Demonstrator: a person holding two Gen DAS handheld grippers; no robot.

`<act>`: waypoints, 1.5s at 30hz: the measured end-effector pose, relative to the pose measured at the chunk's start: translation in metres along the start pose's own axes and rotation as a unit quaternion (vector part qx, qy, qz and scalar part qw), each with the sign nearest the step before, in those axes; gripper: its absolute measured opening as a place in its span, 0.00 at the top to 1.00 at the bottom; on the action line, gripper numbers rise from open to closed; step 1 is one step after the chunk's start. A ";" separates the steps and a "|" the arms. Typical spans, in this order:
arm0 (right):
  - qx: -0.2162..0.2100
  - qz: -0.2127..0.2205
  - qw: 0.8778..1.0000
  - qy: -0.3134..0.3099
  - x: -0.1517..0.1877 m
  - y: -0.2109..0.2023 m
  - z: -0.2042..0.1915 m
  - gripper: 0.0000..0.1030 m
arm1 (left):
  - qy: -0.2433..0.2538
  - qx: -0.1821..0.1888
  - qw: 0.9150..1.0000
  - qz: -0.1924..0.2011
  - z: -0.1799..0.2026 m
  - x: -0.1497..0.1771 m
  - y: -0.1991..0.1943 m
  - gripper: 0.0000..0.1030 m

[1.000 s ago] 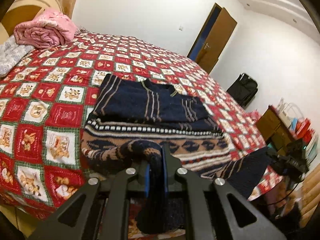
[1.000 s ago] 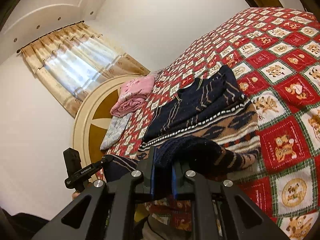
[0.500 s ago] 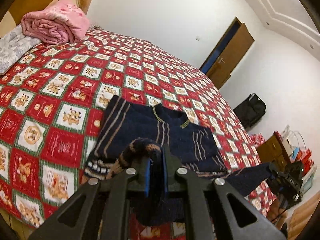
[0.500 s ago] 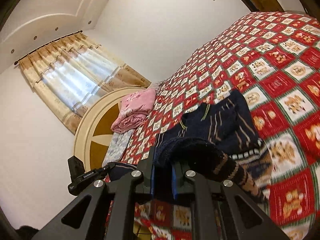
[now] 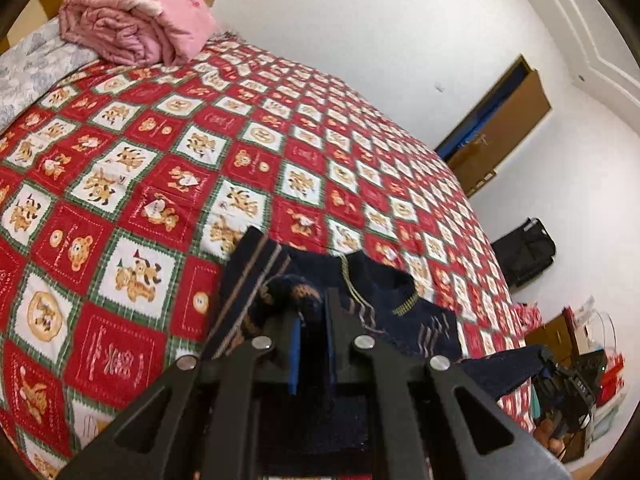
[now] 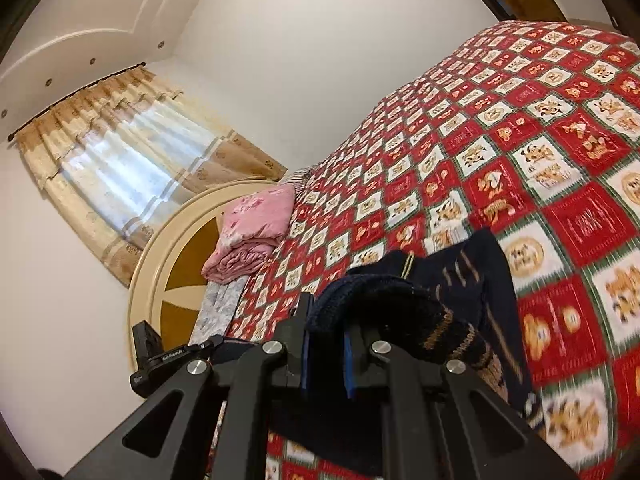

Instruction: Fold small clothes

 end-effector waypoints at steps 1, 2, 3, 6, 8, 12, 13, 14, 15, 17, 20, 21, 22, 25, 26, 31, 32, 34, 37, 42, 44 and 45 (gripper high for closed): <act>0.003 0.000 1.000 0.003 -0.005 0.007 0.006 0.88 | -0.002 -0.007 1.000 -0.002 -0.001 -0.003 0.006 0.90; 0.007 -0.001 1.000 0.006 -0.011 0.015 0.012 0.88 | -0.004 -0.014 1.000 -0.004 -0.002 -0.006 0.013 0.90; 0.011 -0.002 1.000 0.011 -0.015 0.023 0.020 0.88 | -0.005 -0.019 1.000 -0.006 -0.003 -0.009 0.020 0.90; 0.027 -0.004 0.999 0.022 -0.024 0.043 0.042 0.88 | -0.005 -0.037 0.999 -0.017 -0.006 -0.017 0.044 0.90; 0.038 -0.009 0.999 0.032 -0.028 0.058 0.060 0.88 | -0.006 -0.050 0.998 -0.029 -0.008 -0.021 0.063 0.89; 0.066 -0.026 0.997 0.041 -0.034 0.087 0.094 0.88 | -0.006 -0.068 0.996 -0.057 -0.012 -0.028 0.099 0.89; 0.072 -0.030 0.996 0.043 -0.034 0.093 0.101 0.88 | -0.009 -0.068 0.996 -0.065 -0.013 -0.030 0.107 0.89; 0.078 -0.035 0.995 0.046 -0.034 0.099 0.109 0.88 | -0.012 -0.065 0.995 -0.073 -0.014 -0.030 0.113 0.89; 0.088 -0.039 0.994 0.049 -0.033 0.105 0.118 0.88 | -0.017 -0.062 0.994 -0.083 -0.015 -0.031 0.119 0.89; 0.102 -0.051 0.992 0.055 -0.029 0.115 0.133 0.87 | -0.033 -0.051 0.993 -0.105 -0.020 -0.033 0.128 0.88; 0.131 -0.063 0.988 0.056 -0.025 0.124 0.152 0.87 | -0.052 -0.031 0.990 -0.129 -0.026 -0.035 0.134 0.87; 0.135 -0.066 0.987 0.057 -0.024 0.127 0.156 0.87 | -0.055 -0.023 0.989 -0.137 -0.026 -0.034 0.135 0.86; 0.136 -0.068 0.987 0.059 -0.022 0.128 0.159 0.87 | -0.054 -0.014 0.988 -0.145 -0.027 -0.034 0.134 0.85; 0.141 -0.071 0.985 0.063 -0.020 0.131 0.166 0.87 | -0.029 -0.004 0.989 -0.148 -0.025 -0.036 0.123 0.82; 0.142 -0.072 0.985 0.063 -0.019 0.131 0.167 0.87 | -0.020 -0.010 0.990 -0.136 -0.027 -0.040 0.118 0.72; 0.130 -0.057 0.987 0.077 -0.023 0.129 0.168 0.87 | -0.031 -0.056 0.998 -0.025 -0.057 -0.084 0.069 0.36; 0.128 -0.050 0.987 0.083 -0.026 0.126 0.168 0.87 | -0.025 -0.066 0.997 -0.022 -0.059 -0.085 0.064 0.36; 0.123 -0.032 0.989 0.082 -0.032 0.120 0.159 0.87 | 0.006 -0.083 0.996 -0.031 -0.059 -0.078 0.060 0.36; 0.137 -0.031 0.990 0.032 -0.038 0.116 0.134 0.87 | 0.075 -0.104 0.991 -0.042 -0.050 -0.040 0.056 0.36; 0.148 -0.024 0.989 -0.001 -0.051 0.113 0.109 0.49 | 0.102 -0.057 0.991 -0.060 -0.034 0.025 0.052 0.36; 0.157 0.008 0.987 0.019 -0.063 0.103 0.115 0.30 | 0.101 -0.051 0.991 -0.065 -0.033 0.043 0.052 0.36; 0.165 0.019 0.986 0.033 -0.068 0.098 0.119 0.30 | 0.094 -0.040 0.992 -0.070 -0.033 0.050 0.053 0.36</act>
Point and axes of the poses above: each gripper's, at about its wrist camera, not at the fingertips, and y roughly the way its jaws point, z to its right, x to its underside, the point moved 9 cm from there along y, roughly the way its jaws point, and after that the axes turned 9 degrees about -x, right-handed, at the moved point
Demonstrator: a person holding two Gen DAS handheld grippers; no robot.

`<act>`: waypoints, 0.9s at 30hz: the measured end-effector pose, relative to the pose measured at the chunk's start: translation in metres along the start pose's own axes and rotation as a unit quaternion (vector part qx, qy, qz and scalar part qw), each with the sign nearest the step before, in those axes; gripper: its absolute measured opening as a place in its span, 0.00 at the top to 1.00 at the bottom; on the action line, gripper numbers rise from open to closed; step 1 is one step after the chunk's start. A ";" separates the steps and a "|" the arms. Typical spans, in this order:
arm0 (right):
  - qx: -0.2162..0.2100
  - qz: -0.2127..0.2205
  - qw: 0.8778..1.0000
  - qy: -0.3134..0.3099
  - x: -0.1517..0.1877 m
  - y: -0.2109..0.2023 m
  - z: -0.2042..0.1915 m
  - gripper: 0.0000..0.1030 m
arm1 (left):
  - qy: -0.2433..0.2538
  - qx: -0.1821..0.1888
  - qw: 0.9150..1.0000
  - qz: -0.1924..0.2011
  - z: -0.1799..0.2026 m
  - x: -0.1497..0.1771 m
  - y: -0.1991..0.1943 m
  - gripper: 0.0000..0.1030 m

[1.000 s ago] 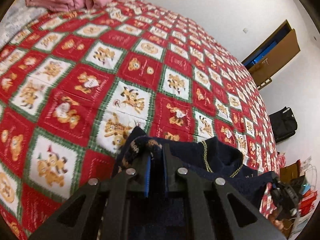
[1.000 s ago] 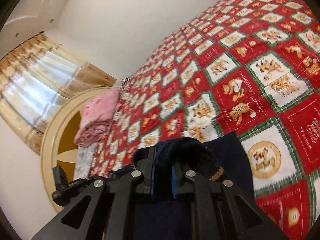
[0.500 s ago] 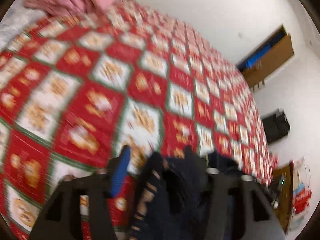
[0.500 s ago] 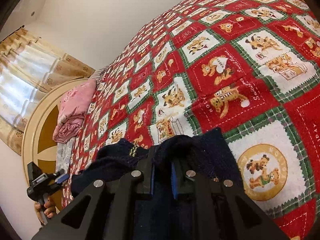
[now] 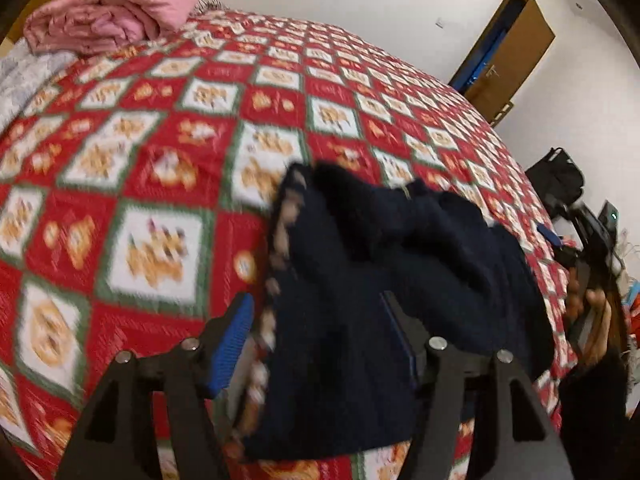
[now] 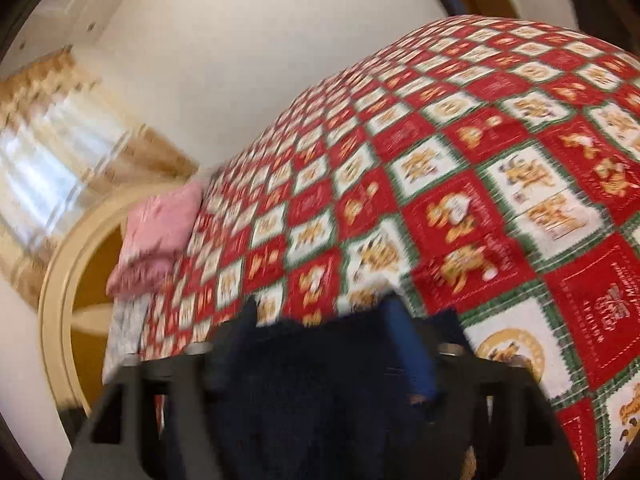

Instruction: Fold small clothes

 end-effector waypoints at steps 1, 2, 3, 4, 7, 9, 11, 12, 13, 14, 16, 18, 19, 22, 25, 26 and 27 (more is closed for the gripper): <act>0.007 0.010 1.000 0.017 -0.003 -0.005 0.003 0.30 | -0.008 0.013 1.000 -0.007 0.001 0.007 0.002 0.36; -0.002 0.009 1.000 0.017 -0.001 -0.007 -0.001 0.30 | -0.011 0.019 1.000 -0.013 0.004 0.012 0.004 0.36; -0.023 -0.003 1.000 0.003 0.005 -0.006 -0.014 0.30 | -0.007 0.020 1.000 -0.015 0.005 0.017 0.006 0.36; -0.050 -0.031 0.998 -0.031 0.020 -0.001 -0.036 0.30 | 0.000 0.011 1.000 -0.011 0.005 0.020 0.007 0.36; -0.082 -0.114 0.981 -0.133 0.081 0.021 -0.093 0.44 | 0.005 0.012 1.000 0.007 0.006 0.021 0.005 0.36; -0.106 -0.173 0.965 -0.166 0.126 0.041 -0.123 0.63 | -0.004 0.019 1.000 0.016 0.006 0.019 0.003 0.36; -0.131 -0.222 0.949 -0.180 0.171 0.063 -0.147 0.66 | -0.012 0.021 1.000 0.018 0.006 0.021 0.003 0.36; -0.127 -0.242 0.941 -0.200 0.193 0.075 -0.157 0.66 | -0.009 0.014 1.000 0.018 0.005 0.025 0.004 0.36; -0.115 -0.251 0.936 -0.218 0.204 0.085 -0.162 0.66 | -0.003 0.004 1.000 0.017 0.005 0.028 0.005 0.36; -0.107 -0.257 0.933 -0.228 0.212 0.095 -0.166 0.66 | 0.008 -0.012 1.000 0.015 0.005 0.033 0.007 0.36; -0.100 -0.272 0.931 -0.221 0.224 0.117 -0.173 0.66 | 0.019 -0.033 0.999 0.009 0.002 0.041 0.008 0.36; -0.079 -0.288 0.931 -0.211 0.228 0.138 -0.171 0.66 | 0.022 -0.033 0.999 0.014 0.000 0.047 0.006 0.36; -0.075 -0.287 0.931 -0.211 0.224 0.149 -0.175 0.66 | 0.028 -0.039 0.999 0.017 0.000 0.051 0.004 0.36; -0.078 -0.263 0.938 -0.211 0.204 0.175 -0.193 0.66 | 0.044 -0.053 0.997 0.020 -0.002 0.061 0.002 0.36; -0.111 -0.210 0.957 -0.170 0.169 0.189 -0.202 0.66 | 0.058 -0.070 0.996 0.020 -0.006 0.070 0.004 0.36; -0.121 -0.208 0.959 -0.148 0.164 0.190 -0.200 0.66 | 0.060 -0.073 0.995 0.020 -0.008 0.071 0.003 0.36; -0.134 -0.213 0.960 -0.125 0.161 0.189 -0.198 0.66 | 0.061 -0.071 0.995 0.022 -0.008 0.072 0.001 0.36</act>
Point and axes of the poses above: each gripper's, at about its wrist camera, not at the fingertips, and y roughly the way its jaws point, z to its right, x to its underside, the point moved 9 cm from there along y, roughly the way its jaws point, and after that the axes turned 9 degrees about -x, right-handed, at the moved point
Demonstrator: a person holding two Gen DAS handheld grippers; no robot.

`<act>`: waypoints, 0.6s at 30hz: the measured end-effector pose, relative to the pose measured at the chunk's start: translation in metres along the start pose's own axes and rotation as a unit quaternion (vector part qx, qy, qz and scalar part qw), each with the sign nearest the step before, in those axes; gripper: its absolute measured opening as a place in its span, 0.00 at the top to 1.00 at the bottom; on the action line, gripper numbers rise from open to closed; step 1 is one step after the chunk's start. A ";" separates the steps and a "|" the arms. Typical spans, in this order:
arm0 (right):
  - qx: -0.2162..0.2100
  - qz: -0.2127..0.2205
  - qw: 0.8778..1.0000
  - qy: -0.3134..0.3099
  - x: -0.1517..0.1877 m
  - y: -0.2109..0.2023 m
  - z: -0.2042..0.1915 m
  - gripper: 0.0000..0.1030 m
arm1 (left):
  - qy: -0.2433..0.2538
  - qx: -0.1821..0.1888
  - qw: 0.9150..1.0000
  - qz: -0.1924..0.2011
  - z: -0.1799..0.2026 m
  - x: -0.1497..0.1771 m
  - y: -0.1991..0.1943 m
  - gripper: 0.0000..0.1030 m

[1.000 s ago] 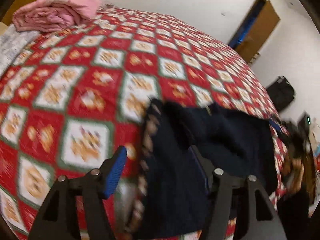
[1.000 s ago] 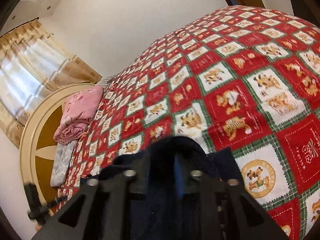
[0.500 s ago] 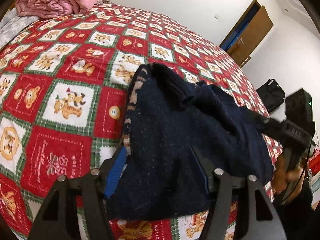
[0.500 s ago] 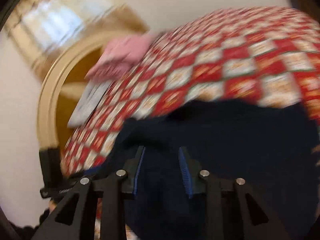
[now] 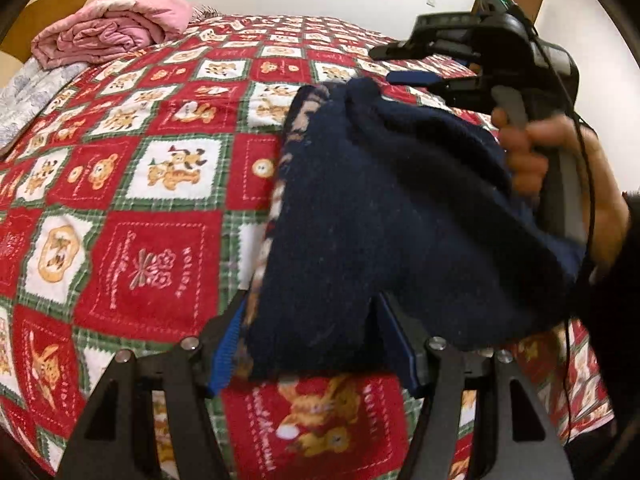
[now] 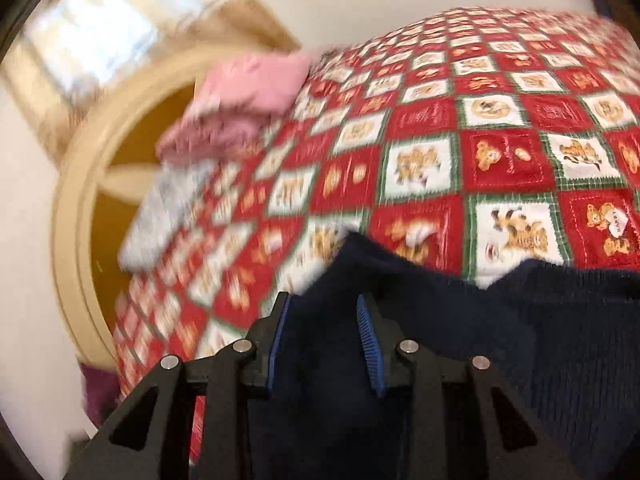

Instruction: Fold small clothes

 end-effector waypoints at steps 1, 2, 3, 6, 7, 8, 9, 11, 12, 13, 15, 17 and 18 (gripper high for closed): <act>-0.014 -0.001 1.000 0.015 0.001 -0.006 0.001 0.66 | 0.000 0.005 1.000 0.002 0.000 0.000 -0.002 0.36; -0.016 -0.001 1.000 0.017 0.005 -0.016 0.002 0.66 | -0.004 0.017 1.000 0.007 -0.002 0.000 -0.007 0.36; -0.016 -0.001 1.000 0.015 0.008 -0.027 0.002 0.66 | -0.009 0.027 1.000 0.012 -0.003 -0.001 -0.010 0.36; -0.016 0.009 1.000 0.015 0.030 -0.081 0.004 0.64 | -0.028 0.055 0.997 0.045 -0.009 -0.017 -0.027 0.36; -0.014 0.018 1.000 0.016 0.035 -0.099 0.006 0.54 | -0.032 0.060 0.996 0.061 -0.011 -0.025 -0.034 0.36; -0.008 0.031 0.999 0.019 0.043 -0.123 0.010 0.42 | -0.033 0.063 0.995 0.068 -0.013 -0.030 -0.037 0.36; -0.005 0.046 0.999 0.023 0.048 -0.144 0.015 0.37 | -0.033 0.066 0.995 0.070 -0.013 -0.036 -0.038 0.36; 0.008 0.093 0.995 0.029 0.064 -0.206 0.026 0.33 | -0.027 0.073 0.995 0.064 -0.011 -0.043 -0.034 0.36; 0.022 0.109 0.993 0.031 0.071 -0.230 0.034 0.33 | -0.021 0.073 0.995 0.058 -0.008 -0.045 -0.030 0.36; 0.051 0.134 0.989 0.035 0.084 -0.265 0.045 0.33 | -0.014 0.071 0.996 0.055 -0.005 -0.047 -0.025 0.36; 0.100 0.164 0.981 0.041 0.109 -0.314 0.065 0.33 | -0.008 0.065 0.997 0.051 -0.001 -0.046 -0.016 0.36; 0.138 0.164 0.975 0.061 0.145 -0.350 0.085 0.33 | -0.019 0.062 0.997 0.045 -0.003 -0.043 -0.008 0.36; 0.150 0.160 0.973 0.073 0.163 -0.360 0.094 0.33 | -0.028 0.065 0.997 0.039 -0.003 -0.041 -0.004 0.36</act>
Point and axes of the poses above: each gripper's, at about its wrist camera, not at the fingertips, and y roughly the way its jaws point, z to its right, x to its underside, the point moved 9 cm from there along y, roughly the way its jaws point, and after that the axes turned 9 degrees about -x, right-handed, at the moved point
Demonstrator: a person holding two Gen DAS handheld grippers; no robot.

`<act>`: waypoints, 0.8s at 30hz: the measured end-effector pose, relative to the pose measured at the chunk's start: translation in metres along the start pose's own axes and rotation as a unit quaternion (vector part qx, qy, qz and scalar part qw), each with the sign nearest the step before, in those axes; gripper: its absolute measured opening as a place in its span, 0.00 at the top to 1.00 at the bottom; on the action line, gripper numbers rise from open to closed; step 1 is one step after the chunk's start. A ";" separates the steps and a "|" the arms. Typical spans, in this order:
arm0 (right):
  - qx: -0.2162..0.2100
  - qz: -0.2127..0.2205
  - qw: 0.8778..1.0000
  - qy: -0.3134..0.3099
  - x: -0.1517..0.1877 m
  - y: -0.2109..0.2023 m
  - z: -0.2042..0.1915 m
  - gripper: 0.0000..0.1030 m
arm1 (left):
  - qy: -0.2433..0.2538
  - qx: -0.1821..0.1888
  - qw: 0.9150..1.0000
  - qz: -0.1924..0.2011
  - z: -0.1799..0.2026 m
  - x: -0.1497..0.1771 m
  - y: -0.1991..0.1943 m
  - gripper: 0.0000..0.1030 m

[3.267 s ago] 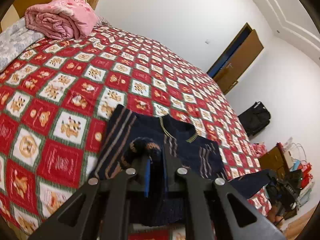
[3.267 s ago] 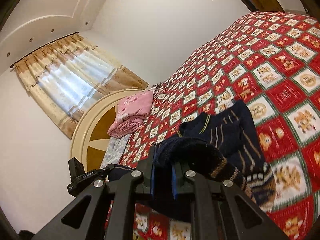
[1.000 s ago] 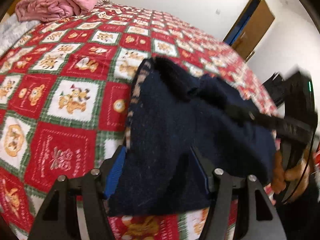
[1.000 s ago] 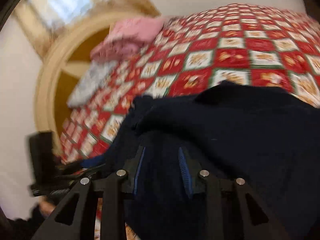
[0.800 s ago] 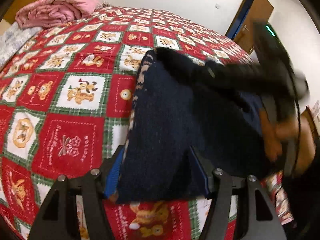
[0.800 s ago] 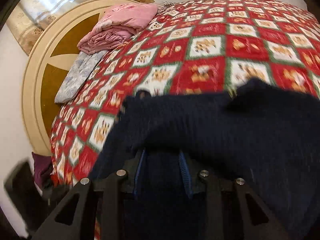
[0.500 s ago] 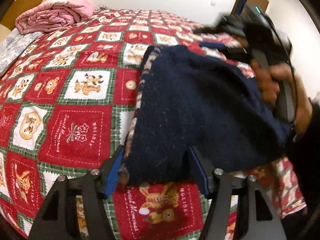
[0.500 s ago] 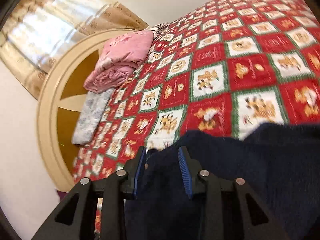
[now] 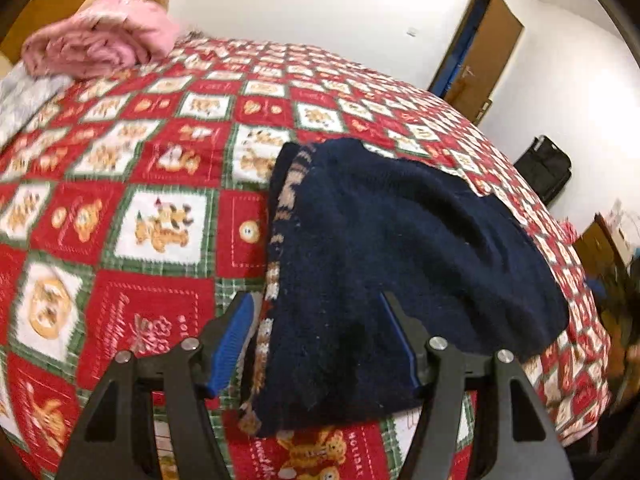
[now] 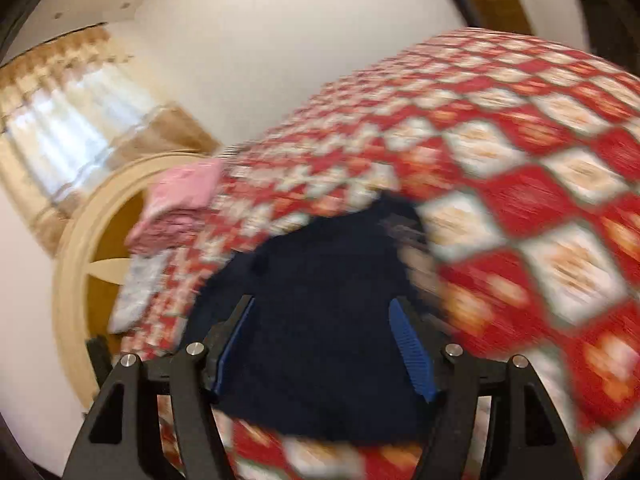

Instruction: Fold small clothes

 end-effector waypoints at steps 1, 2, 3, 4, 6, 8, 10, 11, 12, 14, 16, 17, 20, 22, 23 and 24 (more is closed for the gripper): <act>0.008 -0.007 1.000 0.005 0.011 -0.005 0.008 0.33 | -0.008 0.004 1.000 -0.005 -0.001 0.004 0.000 0.36; 0.016 -0.017 1.000 0.004 0.022 -0.006 0.015 0.33 | -0.021 0.012 1.000 -0.014 -0.001 0.008 0.004 0.36; 0.028 -0.026 0.999 -0.004 0.032 -0.004 0.019 0.33 | -0.028 0.018 0.999 -0.020 0.001 0.011 0.007 0.36; 0.037 -0.029 0.999 -0.012 0.037 -0.001 0.022 0.33 | -0.030 0.011 0.999 -0.019 0.003 0.013 0.008 0.36; 0.041 -0.028 0.998 -0.032 0.044 0.008 0.022 0.33 | -0.015 -0.004 1.000 -0.009 0.009 0.015 0.005 0.35; 0.055 -0.029 0.997 -0.055 0.045 0.022 0.021 0.33 | 0.001 -0.020 1.000 -0.007 0.014 0.017 0.001 0.35; 0.051 -0.035 0.996 -0.067 0.046 0.034 0.014 0.33 | 0.015 -0.021 1.000 -0.001 0.020 0.018 -0.005 0.35; 0.045 -0.040 0.996 -0.073 0.047 0.037 0.010 0.35 | 0.025 -0.019 1.000 0.005 0.023 0.019 -0.011 0.35; 0.044 -0.043 0.995 -0.080 0.048 0.039 0.007 0.41 | 0.031 -0.015 0.999 0.008 0.025 0.020 -0.015 0.36; 0.029 -0.062 0.993 -0.096 0.052 0.045 -0.001 0.70 | 0.041 0.003 0.999 0.019 0.029 0.020 -0.024 0.39; 0.025 -0.069 0.992 -0.104 0.055 0.046 -0.002 0.70 | 0.049 0.008 0.998 0.029 0.030 0.021 -0.029 0.40; 0.026 -0.067 0.992 -0.103 0.055 0.044 -0.001 0.70 | 0.050 0.008 0.998 0.029 0.030 0.021 -0.026 0.40; 0.023 -0.054 0.995 -0.079 0.050 0.041 0.008 0.70 | 0.035 0.028 0.999 0.019 0.029 0.020 -0.020 0.40; 0.008 -0.056 0.997 -0.059 0.049 0.045 0.011 0.69 | 0.032 0.040 0.999 0.018 0.031 0.018 -0.018 0.40; 0.010 -0.060 0.996 -0.061 0.048 0.049 0.011 0.64 | 0.035 0.036 0.999 0.018 0.033 0.017 -0.016 0.40; 0.015 -0.066 0.995 -0.068 0.049 0.053 0.010 0.62 | 0.037 0.031 0.999 0.014 0.033 0.018 -0.013 0.40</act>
Point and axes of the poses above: each gripper's, at about its wrist camera, not at the fingertips, and y roughly the way its jaws point, z to its right, x to its underside, the point moved 9 cm from there along y, roughly the way its jaws point, and after that the axes turned 9 degrees about -x, right-handed, at the moved point
